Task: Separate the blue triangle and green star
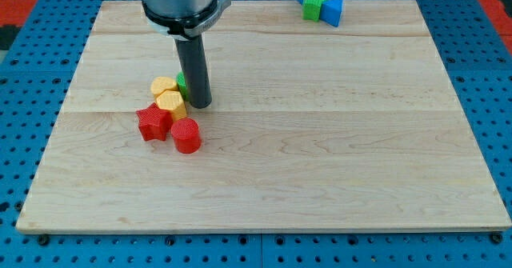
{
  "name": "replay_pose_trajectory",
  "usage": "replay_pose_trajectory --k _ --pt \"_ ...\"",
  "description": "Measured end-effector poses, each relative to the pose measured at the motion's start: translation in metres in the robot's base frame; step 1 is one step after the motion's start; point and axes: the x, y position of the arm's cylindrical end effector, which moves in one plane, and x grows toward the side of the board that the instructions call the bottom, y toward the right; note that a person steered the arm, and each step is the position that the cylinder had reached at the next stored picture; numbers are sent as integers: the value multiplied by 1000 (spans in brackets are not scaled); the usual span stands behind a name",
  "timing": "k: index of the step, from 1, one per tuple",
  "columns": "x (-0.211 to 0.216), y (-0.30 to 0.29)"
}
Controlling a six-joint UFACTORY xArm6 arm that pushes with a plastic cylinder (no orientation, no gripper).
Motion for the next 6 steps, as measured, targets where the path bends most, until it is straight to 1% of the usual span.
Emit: replay_pose_trajectory --k 1,2,3,4,5,6 --pt "-38 84" --pt "-57 219" --pt "-137 311" --pt "-218 272" --pt "-236 181" --pt "-167 126"
